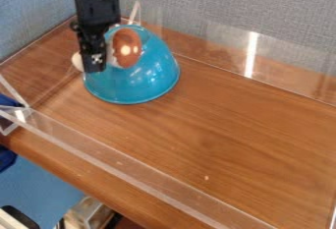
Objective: Put the mushroom in the blue bowl
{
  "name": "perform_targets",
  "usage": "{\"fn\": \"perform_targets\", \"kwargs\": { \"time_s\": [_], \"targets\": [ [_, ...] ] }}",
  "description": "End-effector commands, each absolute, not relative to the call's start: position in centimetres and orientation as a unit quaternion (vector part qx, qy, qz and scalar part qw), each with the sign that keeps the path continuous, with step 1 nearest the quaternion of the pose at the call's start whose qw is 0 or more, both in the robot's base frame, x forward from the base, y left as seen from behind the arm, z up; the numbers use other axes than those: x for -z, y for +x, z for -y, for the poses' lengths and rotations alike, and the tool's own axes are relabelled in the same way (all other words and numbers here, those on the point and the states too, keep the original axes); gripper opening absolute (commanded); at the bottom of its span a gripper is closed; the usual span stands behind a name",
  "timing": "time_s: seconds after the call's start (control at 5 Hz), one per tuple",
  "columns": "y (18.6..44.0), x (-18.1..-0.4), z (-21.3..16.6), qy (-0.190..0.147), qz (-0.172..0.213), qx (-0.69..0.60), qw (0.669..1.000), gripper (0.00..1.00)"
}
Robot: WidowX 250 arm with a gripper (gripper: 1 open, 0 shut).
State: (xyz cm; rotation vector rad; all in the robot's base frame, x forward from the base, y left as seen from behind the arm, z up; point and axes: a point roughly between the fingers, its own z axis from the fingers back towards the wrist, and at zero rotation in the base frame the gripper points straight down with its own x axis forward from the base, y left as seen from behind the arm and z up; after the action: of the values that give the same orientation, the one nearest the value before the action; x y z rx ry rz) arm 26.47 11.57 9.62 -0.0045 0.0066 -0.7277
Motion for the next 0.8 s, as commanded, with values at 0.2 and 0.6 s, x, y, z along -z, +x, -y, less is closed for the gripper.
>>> {"fn": "perform_targets", "kwargs": {
  "time_s": [0.2, 0.6],
  "targets": [
    [25.40, -10.57, -10.34, 0.017, -0.002, 0.338, 0.941, 0.00],
    [25.28, -9.94, -11.22, 0.013, -0.013, 0.298, 0.954, 0.00]
  ]
}}
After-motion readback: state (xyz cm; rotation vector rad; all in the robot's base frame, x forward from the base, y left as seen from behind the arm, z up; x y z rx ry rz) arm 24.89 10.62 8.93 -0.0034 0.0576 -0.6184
